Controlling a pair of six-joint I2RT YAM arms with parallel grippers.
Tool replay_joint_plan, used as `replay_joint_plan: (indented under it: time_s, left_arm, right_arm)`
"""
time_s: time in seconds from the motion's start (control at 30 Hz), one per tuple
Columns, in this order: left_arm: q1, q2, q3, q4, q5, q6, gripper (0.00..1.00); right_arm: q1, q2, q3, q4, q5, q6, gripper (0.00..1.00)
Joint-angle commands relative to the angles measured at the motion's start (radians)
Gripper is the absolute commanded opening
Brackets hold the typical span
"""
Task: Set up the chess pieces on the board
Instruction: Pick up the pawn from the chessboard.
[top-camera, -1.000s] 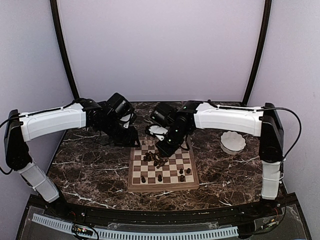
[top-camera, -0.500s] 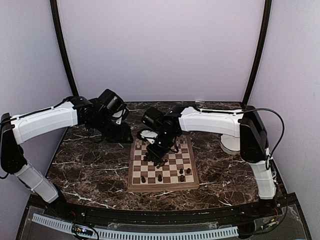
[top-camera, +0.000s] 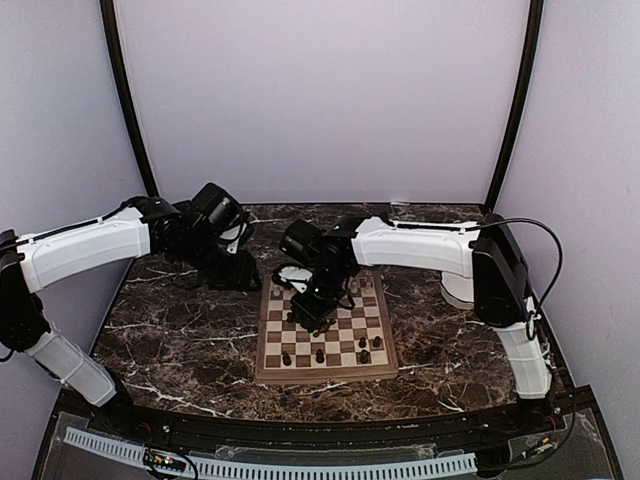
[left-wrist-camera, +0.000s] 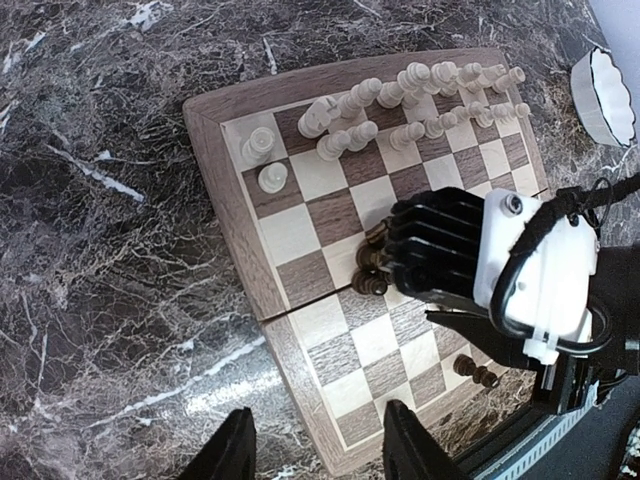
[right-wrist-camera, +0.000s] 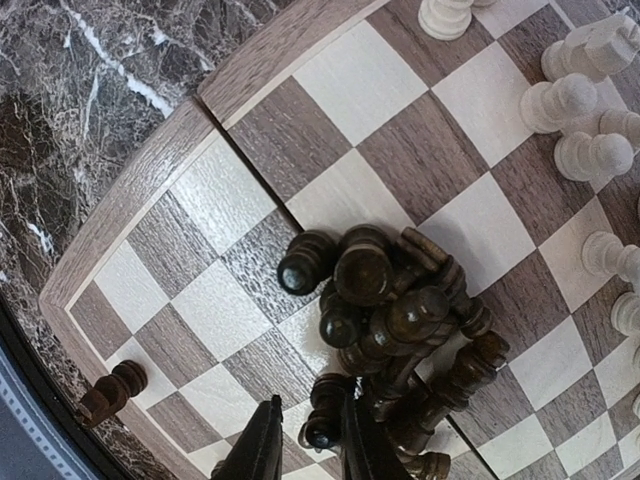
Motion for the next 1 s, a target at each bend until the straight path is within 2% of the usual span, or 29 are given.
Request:
replay_joint_plan:
  time_s: [0.0,0.37,0.6,0.83,0.97]
  left_arm:
    - [0.005,-0.053,-0.028,-0.014,-0.002,-0.004,0.46]
    - [0.005,-0.088,-0.068,-0.008,0.002,-0.033,0.46]
    - [0.005,-0.092,-0.079,0.004,0.013,-0.050,0.46]
    - [0.005,-0.084,-0.084,0.019,0.025,-0.063,0.46]
    - [0.005,-0.077,-0.082,0.031,0.031,-0.069,0.46]
  right_arm:
    - [0.014,0.029,0.025,-0.029,-0.002,0.012,0.21]
    - [0.031,0.027,0.048,-0.044,0.053,0.014,0.07]
    - [0.032,-0.056,0.040,-0.032,0.068,0.005,0.06]
    - [0.034,-0.179,-0.066,-0.039,0.090,0.004,0.06]
    - [0.034,-0.258,-0.200,-0.023,0.093,0.021,0.06]
